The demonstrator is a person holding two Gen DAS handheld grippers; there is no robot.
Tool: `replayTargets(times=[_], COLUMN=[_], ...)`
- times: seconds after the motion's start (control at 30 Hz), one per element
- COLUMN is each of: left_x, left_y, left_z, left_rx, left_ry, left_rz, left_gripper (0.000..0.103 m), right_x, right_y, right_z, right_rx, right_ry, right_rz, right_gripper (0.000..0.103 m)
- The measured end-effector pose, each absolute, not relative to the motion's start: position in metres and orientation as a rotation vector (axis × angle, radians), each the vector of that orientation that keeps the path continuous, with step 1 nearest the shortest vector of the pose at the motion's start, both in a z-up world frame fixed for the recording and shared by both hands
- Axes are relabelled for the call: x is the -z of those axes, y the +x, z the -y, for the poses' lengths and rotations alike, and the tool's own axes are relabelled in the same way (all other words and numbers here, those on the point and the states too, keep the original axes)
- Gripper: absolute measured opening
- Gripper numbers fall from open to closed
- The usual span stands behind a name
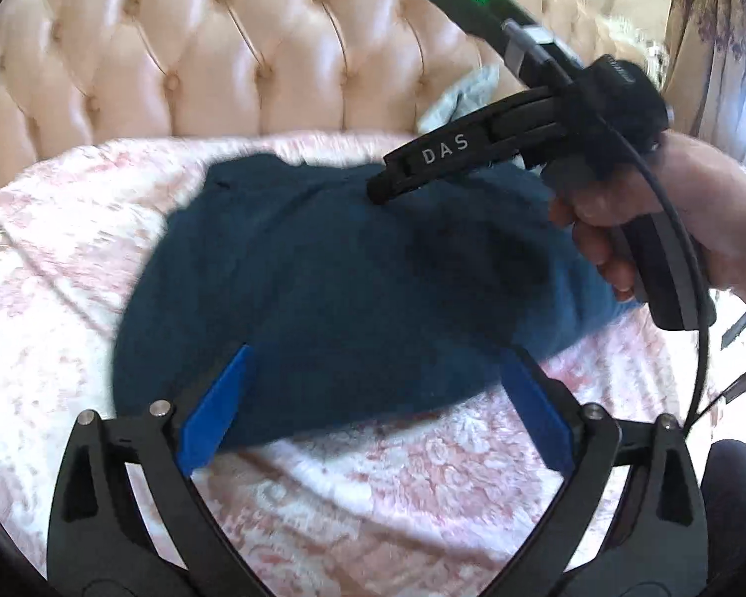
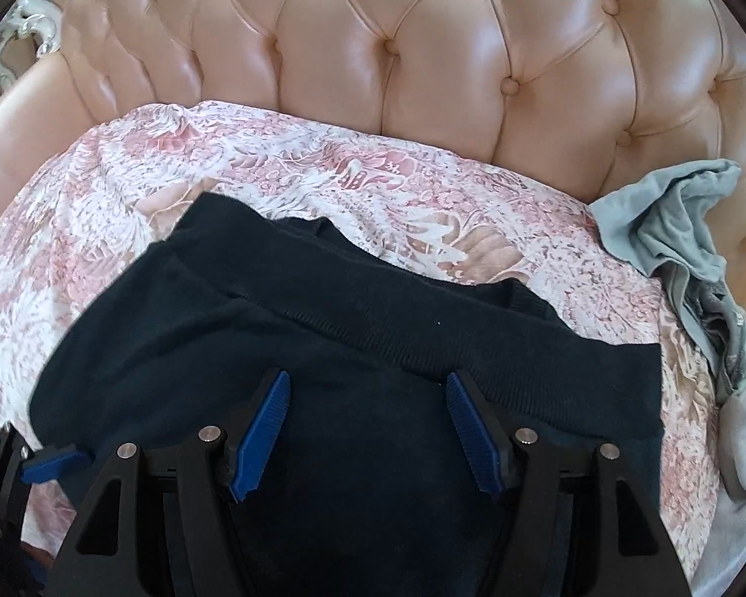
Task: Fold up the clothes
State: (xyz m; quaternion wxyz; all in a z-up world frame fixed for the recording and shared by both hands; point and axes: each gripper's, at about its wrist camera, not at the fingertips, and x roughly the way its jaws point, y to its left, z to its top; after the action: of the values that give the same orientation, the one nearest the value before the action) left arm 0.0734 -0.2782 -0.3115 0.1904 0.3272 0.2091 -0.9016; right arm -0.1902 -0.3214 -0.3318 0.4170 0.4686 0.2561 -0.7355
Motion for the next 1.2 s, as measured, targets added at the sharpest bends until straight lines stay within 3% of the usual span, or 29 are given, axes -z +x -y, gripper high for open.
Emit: replayTargets(times=[0.07, 0.2, 0.33, 0.4, 0.47, 0.57, 0.63, 0.7, 0.77, 0.87, 0.97, 1.13, 1.2], left_x=[0.303, 0.299, 0.312, 0.322, 0.322, 0.319, 0.319, 0.319, 0.317, 0.305, 0.297, 0.275, 0.276], left_y=[0.081, 0.086, 0.077, 0.070, 0.068, 0.066, 0.069, 0.075, 0.085, 0.115, 0.129, 0.085, 0.051], left_z=[0.277, 0.290, 0.294, 0.295, 0.294, 0.287, 0.289, 0.290, 0.299, 0.330, 0.371, 0.390, 0.389], left_rx=[2.564, 2.514, 2.481, 2.455, 2.442, 2.437, 2.440, 2.445, 2.461, 2.490, 2.549, 2.655, 2.683], left_ry=[0.875, 0.824, 0.901, 0.963, 0.976, 0.997, 0.999, 0.997, 0.978, 0.840, 0.747, 0.808, 0.911], left_rz=[-0.584, -0.696, -0.717, -0.725, -0.705, -0.655, -0.663, -0.679, -0.785, -0.987, -1.031, -0.887, -0.878], left_gripper=[0.088, 0.041, 0.027, 0.021, 0.020, 0.019, 0.019, 0.019, 0.020, 0.020, 0.020, 0.017, 0.017], right_x=[0.316, 0.312, 0.328, 0.341, 0.348, 0.353, 0.352, 0.350, 0.348, 0.317, 0.289, 0.292, 0.300], right_y=[-0.191, -0.188, -0.182, -0.182, -0.184, -0.187, -0.182, -0.182, -0.183, -0.184, -0.186, -0.195, -0.195], right_z=[0.321, 0.340, 0.367, 0.378, 0.382, 0.384, 0.386, 0.386, 0.384, 0.360, 0.308, 0.211, 0.191], right_rx=[1.796, 1.644, 1.535, 1.540, 1.605, 1.640, 1.667, 1.704, 1.740, 1.821, 1.896, 1.934, 1.983], right_ry=[1.158, 1.161, 1.198, 1.218, 1.217, 1.225, 1.197, 1.189, 1.189, 1.146, 1.121, 1.227, 1.247], right_rz=[-0.560, -0.510, -0.572, -0.663, -0.744, -0.746, -0.782, -0.772, -0.751, -0.560, -0.376, -0.158, -0.176], right_gripper=[0.066, 0.066, 0.066, 0.047, 0.042, 0.042, 0.044, 0.053, 0.053, 0.055, 0.055, 0.055, 0.055])
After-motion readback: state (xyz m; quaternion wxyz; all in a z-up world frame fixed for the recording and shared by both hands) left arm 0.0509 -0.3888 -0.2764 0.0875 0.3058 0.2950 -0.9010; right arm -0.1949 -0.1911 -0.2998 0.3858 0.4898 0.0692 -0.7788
